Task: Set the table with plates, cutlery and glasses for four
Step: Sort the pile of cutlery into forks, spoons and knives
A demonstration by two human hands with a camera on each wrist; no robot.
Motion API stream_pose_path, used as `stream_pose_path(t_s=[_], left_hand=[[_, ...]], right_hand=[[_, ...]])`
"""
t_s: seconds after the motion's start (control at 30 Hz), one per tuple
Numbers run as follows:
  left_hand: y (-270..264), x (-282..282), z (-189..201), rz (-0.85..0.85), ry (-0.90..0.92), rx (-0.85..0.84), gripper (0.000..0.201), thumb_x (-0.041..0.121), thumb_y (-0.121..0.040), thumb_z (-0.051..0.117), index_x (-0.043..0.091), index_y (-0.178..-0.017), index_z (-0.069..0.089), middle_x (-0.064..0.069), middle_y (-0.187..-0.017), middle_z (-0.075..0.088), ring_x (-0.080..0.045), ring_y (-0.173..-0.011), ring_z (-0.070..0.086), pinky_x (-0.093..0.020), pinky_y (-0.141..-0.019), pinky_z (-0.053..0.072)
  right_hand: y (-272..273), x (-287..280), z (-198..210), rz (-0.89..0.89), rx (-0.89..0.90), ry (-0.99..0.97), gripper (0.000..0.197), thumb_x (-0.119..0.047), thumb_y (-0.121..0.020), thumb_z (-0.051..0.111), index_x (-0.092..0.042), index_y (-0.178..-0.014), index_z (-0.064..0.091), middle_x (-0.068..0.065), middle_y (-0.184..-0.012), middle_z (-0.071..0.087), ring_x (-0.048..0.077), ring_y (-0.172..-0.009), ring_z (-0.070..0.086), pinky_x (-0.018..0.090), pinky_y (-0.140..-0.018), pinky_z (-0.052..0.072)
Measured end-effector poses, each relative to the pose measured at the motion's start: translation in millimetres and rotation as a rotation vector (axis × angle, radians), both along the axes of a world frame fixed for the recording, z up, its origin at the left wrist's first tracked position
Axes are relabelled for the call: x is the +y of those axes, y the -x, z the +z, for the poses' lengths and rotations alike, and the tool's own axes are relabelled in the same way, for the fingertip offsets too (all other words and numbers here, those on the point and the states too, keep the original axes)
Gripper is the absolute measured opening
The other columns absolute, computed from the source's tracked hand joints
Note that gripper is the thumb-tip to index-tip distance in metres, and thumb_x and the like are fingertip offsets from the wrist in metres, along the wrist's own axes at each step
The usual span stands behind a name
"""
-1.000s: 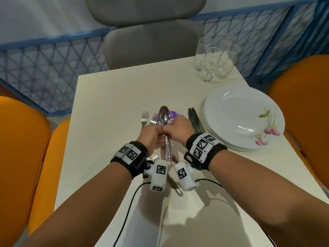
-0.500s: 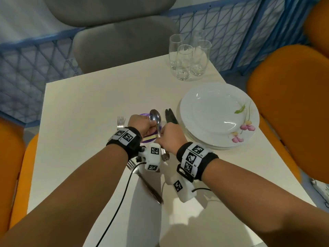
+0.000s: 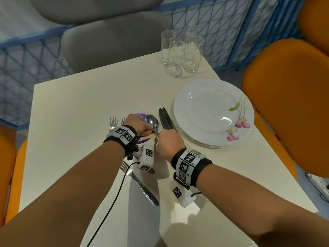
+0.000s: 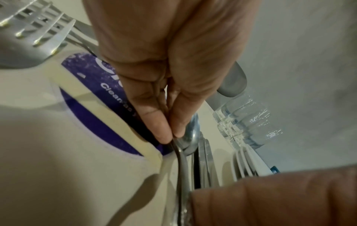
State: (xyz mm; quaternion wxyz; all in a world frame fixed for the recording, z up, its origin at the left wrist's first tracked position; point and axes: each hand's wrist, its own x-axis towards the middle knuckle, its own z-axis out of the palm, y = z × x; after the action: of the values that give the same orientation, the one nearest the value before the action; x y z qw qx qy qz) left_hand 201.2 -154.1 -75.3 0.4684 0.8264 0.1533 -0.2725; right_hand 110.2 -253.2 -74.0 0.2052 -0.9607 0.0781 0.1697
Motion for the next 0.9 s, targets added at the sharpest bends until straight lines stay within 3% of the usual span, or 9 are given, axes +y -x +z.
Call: stream_pose_path(t_s=[0.13,0.27,0.33,0.4,0.6,0.9], left_hand=[[-3,-2,-1,-0.058,-0.062,-0.013,0.014,0.007,-0.076,0.078,0.003,-0.072,0.066,-0.011,-0.069,0.072,-0.028,-0.076,0.074,-0.039,-0.082,0.059],[-5,-4,-2,-0.109,-0.112,-0.045,0.018,0.013,-0.076,0.079,0.007,-0.073,0.062,-0.013,-0.079,0.075,-0.025,-0.074,0.074,-0.034,-0.079,0.059],[-7,-4,-3,-0.106,-0.102,-0.058,0.014,0.008,-0.080,0.074,0.007,-0.075,0.061,-0.016,-0.084,0.075,-0.028,-0.073,0.073,-0.038,-0.080,0.059],[-8,-5,0,-0.119,-0.123,-0.089,0.003,0.005,-0.084,0.069,0.006,-0.086,0.067,-0.018,-0.084,0.073,-0.029,-0.069,0.071,-0.042,-0.080,0.059],[-13,-7,-2,-0.244,-0.201,-0.155,0.027,0.002,-0.089,0.061,0.005,-0.115,0.067,-0.018,-0.077,0.069,-0.024,-0.059,0.060,-0.041,-0.077,0.059],[-19,-9,-4,-0.225,-0.193,-0.141,0.025,-0.001,-0.086,0.064,0.004,-0.110,0.068,-0.018,-0.080,0.070,-0.021,-0.056,0.060,-0.038,-0.073,0.060]], right_hand=[[0,3,-4,0.050,-0.014,0.052,0.014,-0.007,-0.092,0.047,-0.005,-0.097,0.060,0.014,-0.095,0.065,0.032,-0.089,0.064,0.036,-0.070,0.052],[-2,2,-7,0.072,-0.013,0.075,0.016,-0.008,-0.092,0.047,-0.005,-0.101,0.061,0.014,-0.096,0.065,0.032,-0.090,0.064,0.036,-0.071,0.052],[-3,2,-9,0.073,-0.011,0.083,0.017,-0.008,-0.093,0.047,-0.005,-0.102,0.061,0.014,-0.096,0.065,0.032,-0.089,0.064,0.036,-0.069,0.050],[-4,2,-10,0.085,-0.008,0.090,0.017,-0.010,-0.094,0.048,-0.005,-0.102,0.062,0.013,-0.096,0.066,0.030,-0.088,0.065,0.035,-0.069,0.050],[-4,1,-15,0.108,0.000,0.088,0.017,-0.009,-0.093,0.049,-0.006,-0.101,0.063,0.014,-0.098,0.066,0.031,-0.092,0.064,0.036,-0.074,0.053],[0,3,-18,0.115,-0.063,0.115,0.018,-0.008,-0.094,0.046,-0.002,-0.106,0.058,0.015,-0.098,0.066,0.031,-0.091,0.064,0.034,-0.069,0.049]])
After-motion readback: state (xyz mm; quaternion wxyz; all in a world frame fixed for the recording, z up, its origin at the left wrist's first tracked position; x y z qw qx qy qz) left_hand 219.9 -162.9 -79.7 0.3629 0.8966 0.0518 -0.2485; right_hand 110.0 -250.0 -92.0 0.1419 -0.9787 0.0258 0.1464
